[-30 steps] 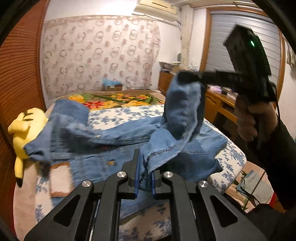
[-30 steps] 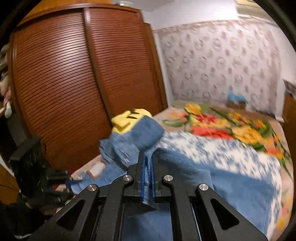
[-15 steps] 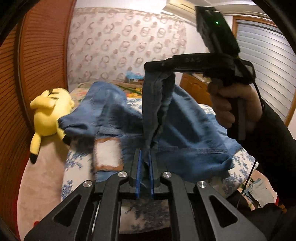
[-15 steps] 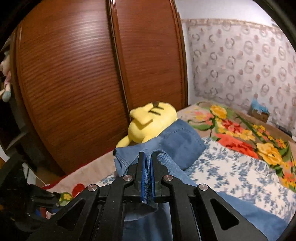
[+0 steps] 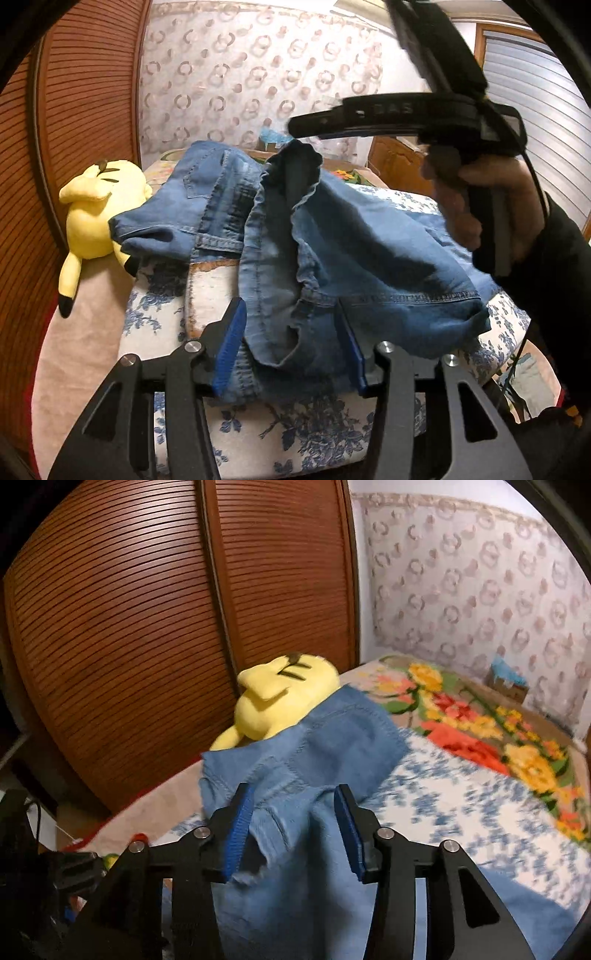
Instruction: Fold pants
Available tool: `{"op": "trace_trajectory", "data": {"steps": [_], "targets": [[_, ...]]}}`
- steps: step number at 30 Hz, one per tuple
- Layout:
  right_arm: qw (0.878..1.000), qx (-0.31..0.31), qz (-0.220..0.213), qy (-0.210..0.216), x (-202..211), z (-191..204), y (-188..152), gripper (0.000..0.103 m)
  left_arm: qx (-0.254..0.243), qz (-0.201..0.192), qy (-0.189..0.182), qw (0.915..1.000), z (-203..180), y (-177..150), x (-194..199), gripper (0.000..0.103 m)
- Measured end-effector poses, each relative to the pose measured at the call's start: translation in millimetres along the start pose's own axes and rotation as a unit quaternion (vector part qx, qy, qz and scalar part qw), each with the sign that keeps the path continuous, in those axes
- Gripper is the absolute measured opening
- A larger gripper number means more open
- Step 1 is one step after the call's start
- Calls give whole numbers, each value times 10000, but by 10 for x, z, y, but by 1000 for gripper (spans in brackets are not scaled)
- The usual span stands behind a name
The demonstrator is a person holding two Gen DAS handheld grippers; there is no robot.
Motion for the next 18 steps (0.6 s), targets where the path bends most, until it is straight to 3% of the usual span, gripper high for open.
{"op": "trace_trajectory", "data": {"steps": [6,11,15,16,17,18], "targets": [[9988,40,4,-484,538,-103,-395,50,-222,-127,-198,9995,-184,31,-32,47],[9965,-192,56,-807,880,-176,-839,51,-445,49,120,9989,-304,108,-292,46],[9934,-473,110,-1040,1028,-228,-1226,52,-565,257,38,9981,-379,113,-494,46],[9927,-569,129,-1055,1051,-241,-1303,52,-608,259,59,9978,-398,103,-519,39],[9918,-678,140,-1071,1064,-266,-1383,52,-648,240,123,9975,-415,94,-528,21],[9910,-772,149,-1080,1081,-282,-1444,52,-664,248,189,9973,-416,90,-539,16]]}}
Point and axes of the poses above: each gripper's, at about its wrist camera, not at the fingertips, and x roughly against the way its jaws point, z to its left, y to its top, the point moved 2 cm from there along -x, roughly the way its jaws point, and after that the axes turned 14 degrees about y, right-handed, at the moved point
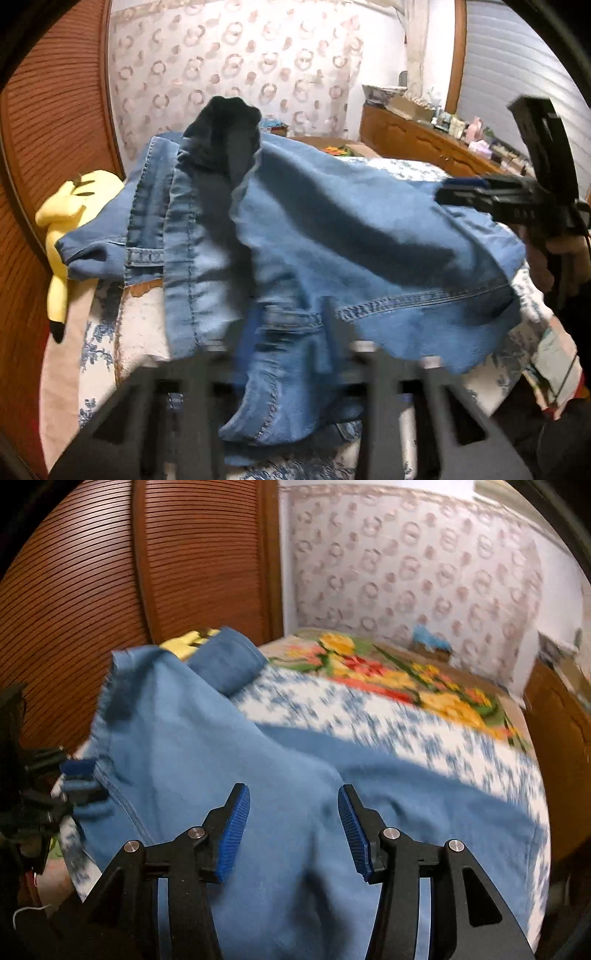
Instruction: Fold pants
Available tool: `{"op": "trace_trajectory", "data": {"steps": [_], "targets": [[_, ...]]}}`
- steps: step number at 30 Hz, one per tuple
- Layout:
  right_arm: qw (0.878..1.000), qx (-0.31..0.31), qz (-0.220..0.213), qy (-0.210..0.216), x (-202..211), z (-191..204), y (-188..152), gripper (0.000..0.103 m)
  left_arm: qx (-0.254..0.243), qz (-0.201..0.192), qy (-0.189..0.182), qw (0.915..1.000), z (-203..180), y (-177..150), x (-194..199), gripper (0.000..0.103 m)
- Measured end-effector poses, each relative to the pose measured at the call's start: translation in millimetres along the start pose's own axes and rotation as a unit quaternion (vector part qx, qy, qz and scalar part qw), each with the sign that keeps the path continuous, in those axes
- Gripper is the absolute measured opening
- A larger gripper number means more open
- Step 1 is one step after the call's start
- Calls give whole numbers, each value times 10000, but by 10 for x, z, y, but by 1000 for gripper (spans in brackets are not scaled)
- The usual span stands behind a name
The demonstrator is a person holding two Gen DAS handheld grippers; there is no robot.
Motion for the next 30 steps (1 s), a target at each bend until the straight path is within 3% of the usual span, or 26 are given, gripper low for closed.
{"op": "trace_trajectory", "data": {"steps": [2,7,13,16,18,20,30], "targets": [[9999,-152,39,-11,-13,-28,-76,52,10,-27,-114,9999,13,-2,46,9],[9995,-323,0,64,-36,-49,-47,52,372,-466,-70,9982,290,85,533,8],[9989,-354,-86,309,-30,12,6,52,427,-247,121,9987,603,21,654,9],[9979,-463,-45,452,-105,-55,-7,52,356,-66,261,9990,561,-16,542,16],[9968,-586,-6,550,-192,-172,6,52,369,-30,271,9989,532,-28,499,28],[9953,-709,29,657,-251,-277,2,52,403,-60,210,9989,529,-16,475,47],[9888,-1119,225,963,-649,-606,206,52,287,-384,290,9984,558,489,177,48]]}}
Point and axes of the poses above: each gripper's, at about its wrist camera, not at the fingertips, and x roughly against the way its jaws point, z to its left, y to its top, the point moved 2 cm from there along -x, roughly the way its jaws point, and after that the axes turned 14 degrees about y, right-handed, at the moved point
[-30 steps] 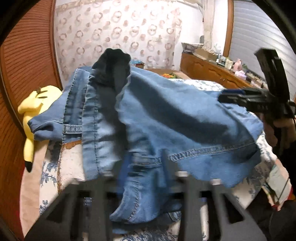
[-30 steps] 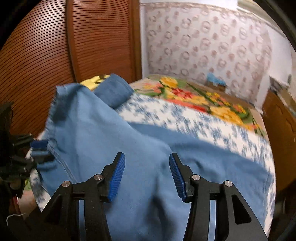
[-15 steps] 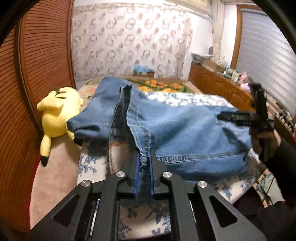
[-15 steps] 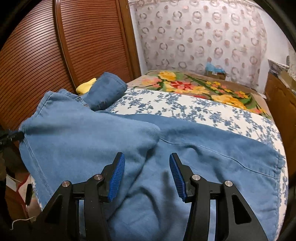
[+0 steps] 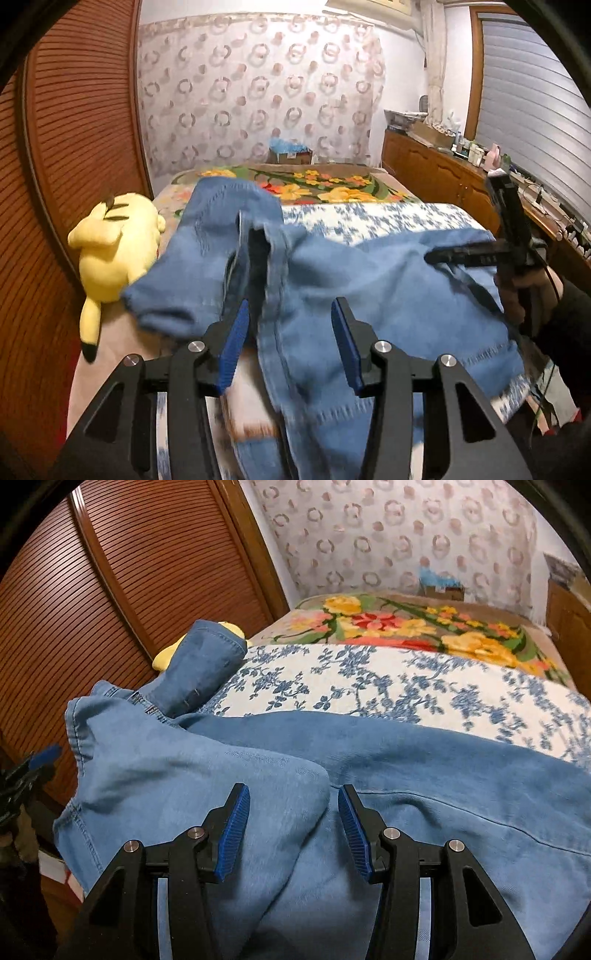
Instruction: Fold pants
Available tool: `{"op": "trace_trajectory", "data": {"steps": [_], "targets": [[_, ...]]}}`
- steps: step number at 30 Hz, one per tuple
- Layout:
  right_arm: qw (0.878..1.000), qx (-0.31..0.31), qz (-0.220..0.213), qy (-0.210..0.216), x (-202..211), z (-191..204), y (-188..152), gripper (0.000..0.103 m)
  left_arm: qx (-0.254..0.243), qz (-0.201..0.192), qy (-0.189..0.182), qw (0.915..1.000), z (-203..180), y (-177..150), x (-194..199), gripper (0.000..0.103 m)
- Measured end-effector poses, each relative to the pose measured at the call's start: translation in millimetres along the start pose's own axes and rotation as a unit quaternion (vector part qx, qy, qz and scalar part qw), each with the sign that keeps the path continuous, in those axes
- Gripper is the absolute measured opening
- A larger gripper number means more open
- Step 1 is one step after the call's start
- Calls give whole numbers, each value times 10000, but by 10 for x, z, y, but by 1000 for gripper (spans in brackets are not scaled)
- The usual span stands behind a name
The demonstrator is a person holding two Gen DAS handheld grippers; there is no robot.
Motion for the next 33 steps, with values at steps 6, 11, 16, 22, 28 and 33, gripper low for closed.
{"op": "trace_trajectory", "data": {"steps": [6,11,16,22,28,33], "targets": [[9995,-78,102,301,-130,-30,28,49,-85,24,214,9997,-17,189,-325,48],[9987,162,-112,460,-73,35,120,11,-139,-39,240,9996,-35,235,-448,27],[9934,813,-749,292,178,303,398,9,166,-296,479,9983,106,417,-342,7],[9896,1173,-811,-180,38,395,570,8,263,-362,663,9968,270,568,-371,7],[9927,888,-28,-820,-508,94,438,13,61,-194,626,9978,183,493,-442,17],[9926,794,-117,-913,-481,78,480,41,125,-169,611,9979,204,448,-385,52]]}}
Point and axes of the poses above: each gripper's, at about its wrist camera, not at the fingertips, and x roughly against the way its jaws point, z to its left, y to its top, the point moved 2 cm from there along -x, roughly the way its jaws point, and after that the axes turned 14 degrees about y, right-handed, at the moved point
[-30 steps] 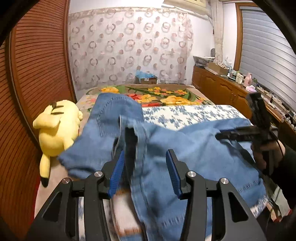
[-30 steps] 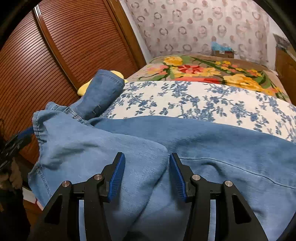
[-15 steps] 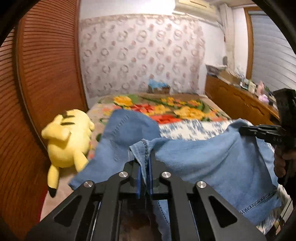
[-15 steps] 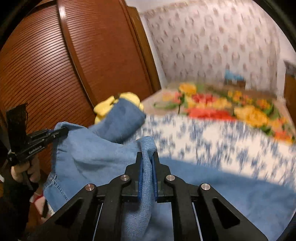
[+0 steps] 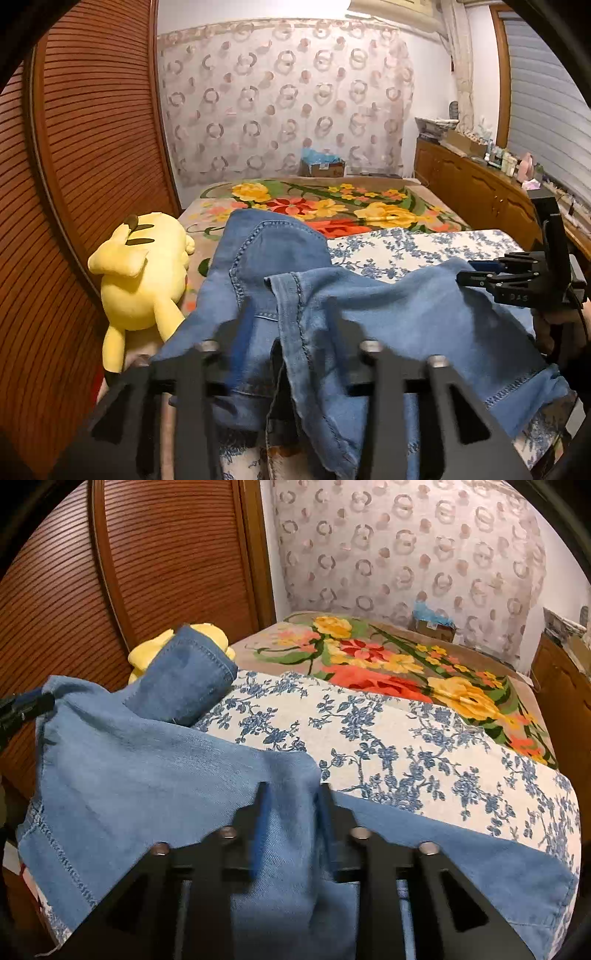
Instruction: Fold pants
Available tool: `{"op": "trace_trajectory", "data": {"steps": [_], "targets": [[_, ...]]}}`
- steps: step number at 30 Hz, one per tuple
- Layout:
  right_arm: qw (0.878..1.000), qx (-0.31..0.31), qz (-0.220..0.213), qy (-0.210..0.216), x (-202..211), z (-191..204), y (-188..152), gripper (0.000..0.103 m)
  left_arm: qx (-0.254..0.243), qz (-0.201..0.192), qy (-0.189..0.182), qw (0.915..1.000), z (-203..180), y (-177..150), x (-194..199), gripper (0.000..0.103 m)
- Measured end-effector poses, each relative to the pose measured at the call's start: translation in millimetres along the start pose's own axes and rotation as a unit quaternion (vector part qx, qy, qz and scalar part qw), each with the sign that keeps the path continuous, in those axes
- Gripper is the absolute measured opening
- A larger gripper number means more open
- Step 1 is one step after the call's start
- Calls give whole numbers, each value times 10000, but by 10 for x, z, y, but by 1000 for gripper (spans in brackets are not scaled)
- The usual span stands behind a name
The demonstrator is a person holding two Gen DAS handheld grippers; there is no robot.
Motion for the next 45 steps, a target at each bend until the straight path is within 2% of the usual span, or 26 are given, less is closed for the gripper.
{"op": "trace_trajectory", "data": {"steps": [2,4,10,20,29,37,42,45], "targets": [[9999,38,-127,-89,129,-10,-25,45,31,-57,-63,10000,-2,-5,83,68],[9997,104,-201,-105,268,49,-90,47,36,-140,-125,9998,-32,-22,185,77],[9991,125,-406,-7,696,173,-425,49,-135,-209,-367,9990,-313,-118,410,77],[9979,13,-611,-195,1191,198,-930,49,-366,-190,-722,9965,-869,-291,563,77],[9956,-97,-725,-594,1756,129,-1368,49,-521,-59,-1086,9927,-1346,-454,558,77],[9895,-600,-741,-1085,2097,-164,-1783,49,-725,36,-1212,9900,-1609,-568,609,77],[9820,-853,-702,-1532,2271,-369,-1991,49,-825,143,-1345,9874,-1771,-663,613,77],[9792,-1034,-713,-1594,2329,-437,-2048,49,-861,235,-1368,9866,-1835,-716,583,77]]}}
Point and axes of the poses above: each gripper's, at about its wrist camera, not at the fingertips, and x roughly against the way its jaws point, z to its left, y to its top, the point moved 2 cm from there along -x, roughly the way its jaws point, and after that the axes turned 14 degrees about y, right-handed, at the moved point
